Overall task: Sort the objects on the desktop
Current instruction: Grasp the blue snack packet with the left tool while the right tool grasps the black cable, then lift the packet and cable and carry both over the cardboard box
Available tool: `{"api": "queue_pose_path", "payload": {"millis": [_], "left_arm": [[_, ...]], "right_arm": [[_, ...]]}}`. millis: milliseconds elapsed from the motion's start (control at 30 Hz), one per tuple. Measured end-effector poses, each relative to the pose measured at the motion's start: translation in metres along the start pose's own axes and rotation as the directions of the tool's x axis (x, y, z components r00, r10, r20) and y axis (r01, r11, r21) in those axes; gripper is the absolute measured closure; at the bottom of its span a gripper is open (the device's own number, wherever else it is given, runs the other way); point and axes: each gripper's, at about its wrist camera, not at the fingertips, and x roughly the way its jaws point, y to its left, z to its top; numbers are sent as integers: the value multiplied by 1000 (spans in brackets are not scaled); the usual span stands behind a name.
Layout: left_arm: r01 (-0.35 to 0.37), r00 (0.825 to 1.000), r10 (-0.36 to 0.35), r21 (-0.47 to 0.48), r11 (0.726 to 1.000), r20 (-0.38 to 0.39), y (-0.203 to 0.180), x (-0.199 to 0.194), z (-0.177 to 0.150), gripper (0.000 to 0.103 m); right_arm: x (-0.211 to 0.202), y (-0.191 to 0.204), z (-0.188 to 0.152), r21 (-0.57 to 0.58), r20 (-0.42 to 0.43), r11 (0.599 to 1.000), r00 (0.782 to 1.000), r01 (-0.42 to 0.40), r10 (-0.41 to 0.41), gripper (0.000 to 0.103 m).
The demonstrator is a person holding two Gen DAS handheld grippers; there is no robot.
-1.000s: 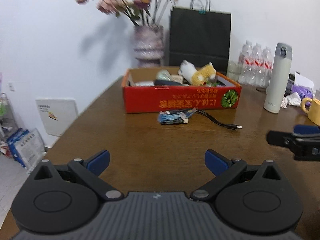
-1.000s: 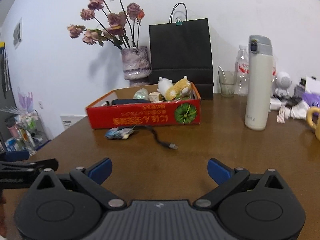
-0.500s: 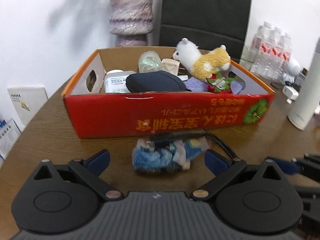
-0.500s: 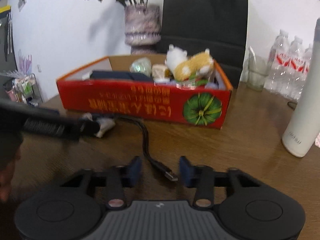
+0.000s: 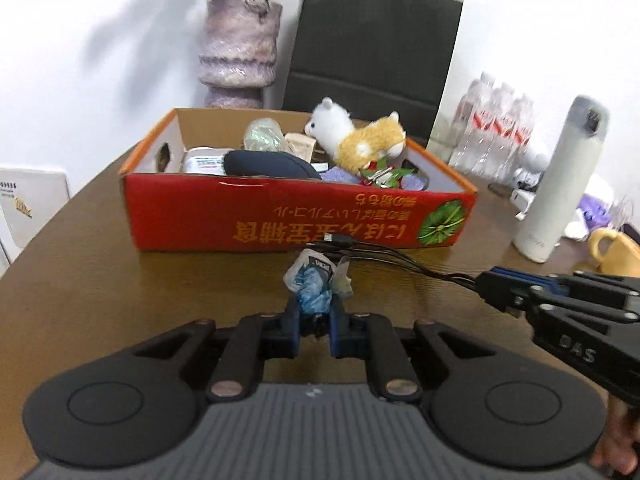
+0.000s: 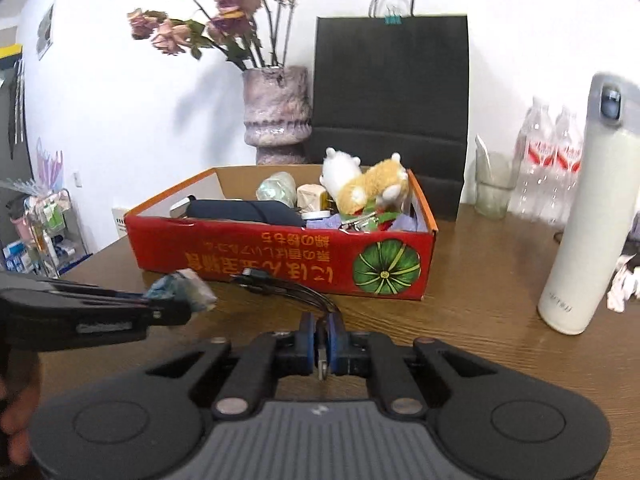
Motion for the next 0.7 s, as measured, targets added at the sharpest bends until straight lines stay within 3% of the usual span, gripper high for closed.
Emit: {"api": "queue_pose_path", "payload": {"millis": [200,400,700], "left_arm": [[-41,999,42,-44,998,26,13,-49,-15,90],[-35,995,42,-72,997,90,19,-89,-16,90],[28,968,-20,-28,999,249,-1,-162,-6,90]], "right_arm": [[-41,5,-13,42,11,999,1000,1,-1,97],[-103,12,-4,22,112,999,993,24,-27,97],[-188,26,37,-62,318,998,948,26,-5,100]]}}
